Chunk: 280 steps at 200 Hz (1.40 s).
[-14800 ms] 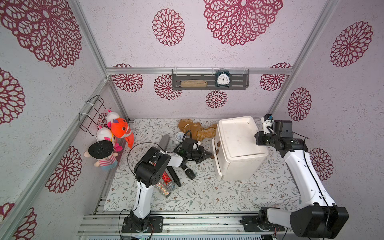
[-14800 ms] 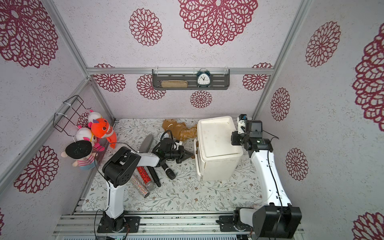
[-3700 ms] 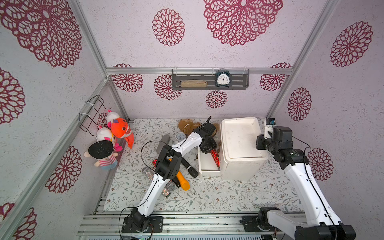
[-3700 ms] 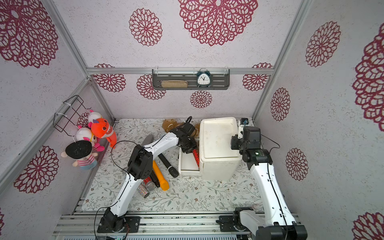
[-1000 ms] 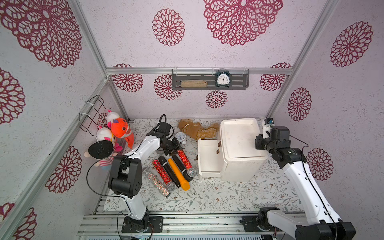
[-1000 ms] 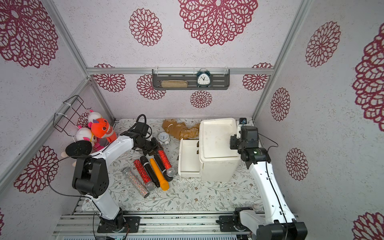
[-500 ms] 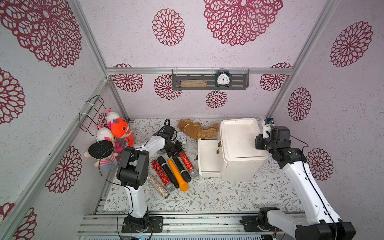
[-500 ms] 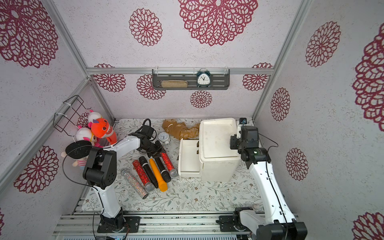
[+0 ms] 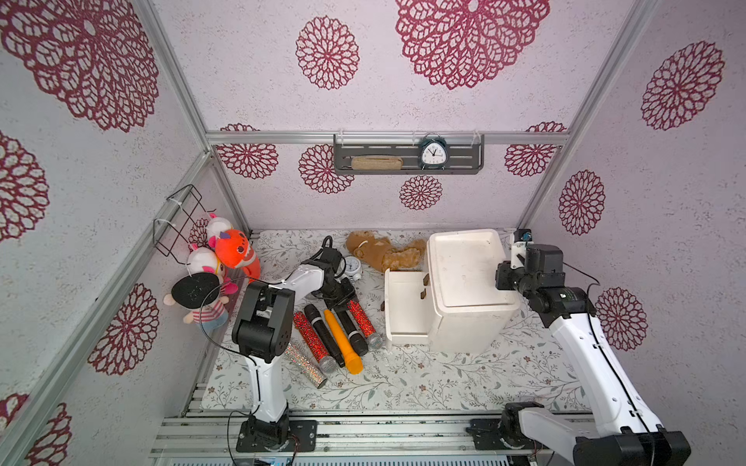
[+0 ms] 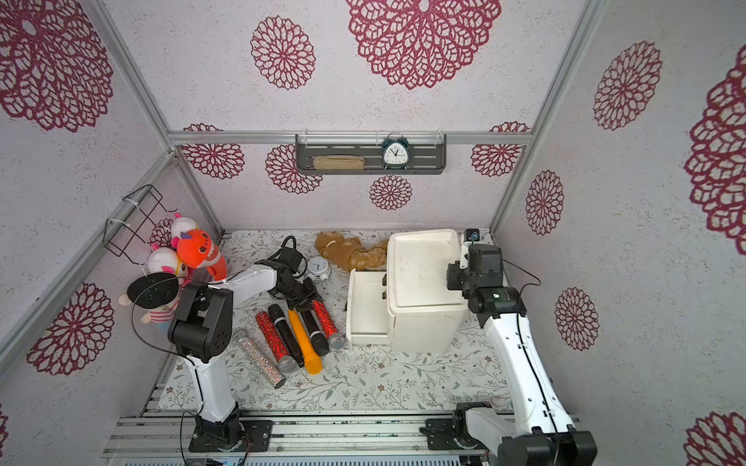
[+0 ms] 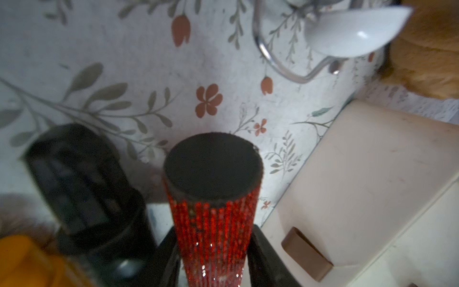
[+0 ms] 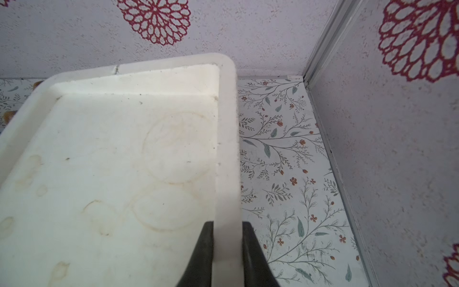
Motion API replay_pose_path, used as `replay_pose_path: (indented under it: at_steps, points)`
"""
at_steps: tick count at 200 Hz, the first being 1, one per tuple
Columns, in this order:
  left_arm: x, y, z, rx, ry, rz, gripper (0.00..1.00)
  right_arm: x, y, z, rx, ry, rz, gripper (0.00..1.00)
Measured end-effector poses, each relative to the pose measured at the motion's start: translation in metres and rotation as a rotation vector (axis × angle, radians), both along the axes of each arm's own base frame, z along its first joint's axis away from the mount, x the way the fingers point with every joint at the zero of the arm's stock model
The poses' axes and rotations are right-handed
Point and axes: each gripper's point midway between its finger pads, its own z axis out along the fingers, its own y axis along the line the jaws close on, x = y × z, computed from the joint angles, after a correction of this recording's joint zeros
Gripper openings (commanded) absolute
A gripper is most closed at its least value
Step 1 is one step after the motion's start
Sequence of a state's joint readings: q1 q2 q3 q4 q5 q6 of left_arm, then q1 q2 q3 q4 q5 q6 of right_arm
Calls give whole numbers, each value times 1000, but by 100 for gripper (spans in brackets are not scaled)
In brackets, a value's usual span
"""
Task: Take the microphone out of the drawer
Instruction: Place the microphone at the center of the board.
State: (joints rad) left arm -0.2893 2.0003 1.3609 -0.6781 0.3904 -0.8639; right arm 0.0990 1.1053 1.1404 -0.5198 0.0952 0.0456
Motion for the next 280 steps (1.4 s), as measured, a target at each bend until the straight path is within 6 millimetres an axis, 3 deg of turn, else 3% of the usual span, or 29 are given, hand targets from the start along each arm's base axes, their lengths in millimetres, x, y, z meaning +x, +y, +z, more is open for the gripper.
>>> replay_pose_path:
  at_steps: [82,154,195,211,215,222,280]
  points:
    - [0,2,2,16,4,-2,70,0,0,0,2,-1,2,0]
    - [15,-2,50,12,-106,-17,78,0,1,0,2,-1,3,0]
    - [16,-17,64,29,-147,-77,80,1,1,0,3,-3,5,0]
    - [14,-21,68,62,-158,-109,86,1,1,0,3,-4,4,0]
    - [14,-23,69,68,-159,-115,100,1,1,0,3,-4,4,0]
    - [16,-25,71,89,-165,-128,97,1,1,0,3,-4,4,0]
    - [14,-39,51,290,-141,-265,97,1,1,0,4,-4,5,0]
